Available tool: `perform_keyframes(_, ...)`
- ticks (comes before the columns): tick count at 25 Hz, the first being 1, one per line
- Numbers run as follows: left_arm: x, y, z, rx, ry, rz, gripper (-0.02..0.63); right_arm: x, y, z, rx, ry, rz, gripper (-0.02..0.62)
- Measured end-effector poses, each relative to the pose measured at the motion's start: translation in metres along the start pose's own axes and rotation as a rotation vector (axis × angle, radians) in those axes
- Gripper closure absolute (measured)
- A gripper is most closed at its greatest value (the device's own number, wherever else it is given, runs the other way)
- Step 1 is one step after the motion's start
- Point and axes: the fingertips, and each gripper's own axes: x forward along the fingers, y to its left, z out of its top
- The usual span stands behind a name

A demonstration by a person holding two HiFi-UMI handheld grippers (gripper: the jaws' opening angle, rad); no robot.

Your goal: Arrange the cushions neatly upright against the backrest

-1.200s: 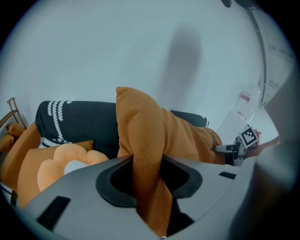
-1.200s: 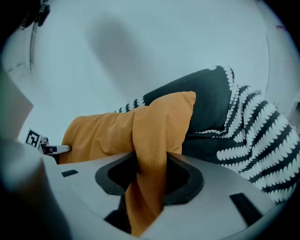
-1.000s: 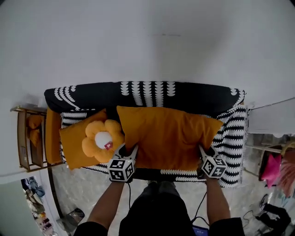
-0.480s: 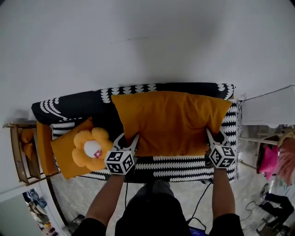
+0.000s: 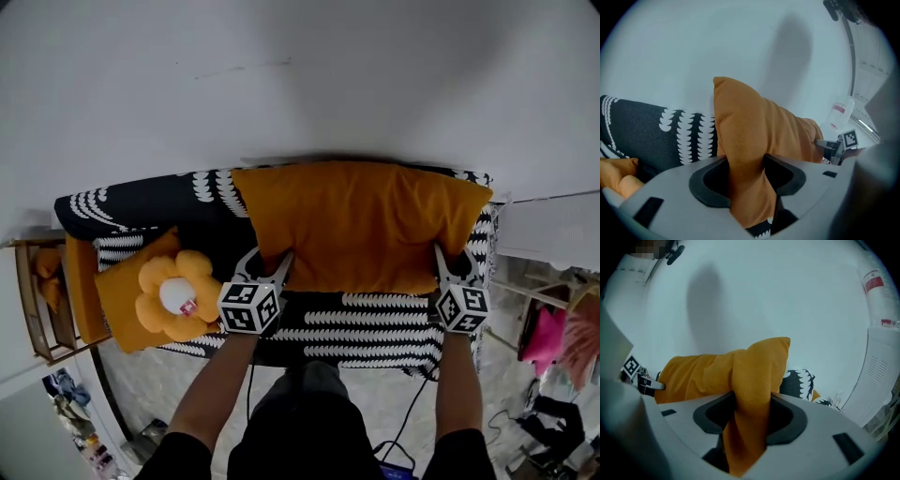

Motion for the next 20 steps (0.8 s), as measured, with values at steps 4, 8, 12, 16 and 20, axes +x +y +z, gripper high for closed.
perform_keyframes(4, 0.013, 0.01, -0.02, -0.033, 0.056, 0.043, 0.363, 0.003, -0.004, -0.022, 0.003, 0.03, -0.01, 0.359)
perform_keyframes(8, 0.019, 0.011, -0.051, -0.07, 0.137, 0.044, 0.322, 0.001, -0.009, -0.053, 0.009, 0.097, -0.03, 0.342)
perform_keyframes(12, 0.024, 0.021, -0.081, -0.07, 0.226, 0.089, 0.235, 0.001, -0.019, -0.089, 0.052, 0.179, -0.07, 0.251)
perform_keyframes(16, 0.015, 0.026, -0.077, 0.022, 0.2, 0.138, 0.213, -0.007, -0.006, -0.087, 0.064, 0.157, -0.06, 0.178)
perform_keyframes(20, 0.0, 0.018, -0.063, 0.062, 0.165, 0.131, 0.213, -0.016, 0.025, -0.073, 0.046, 0.11, -0.038, 0.178)
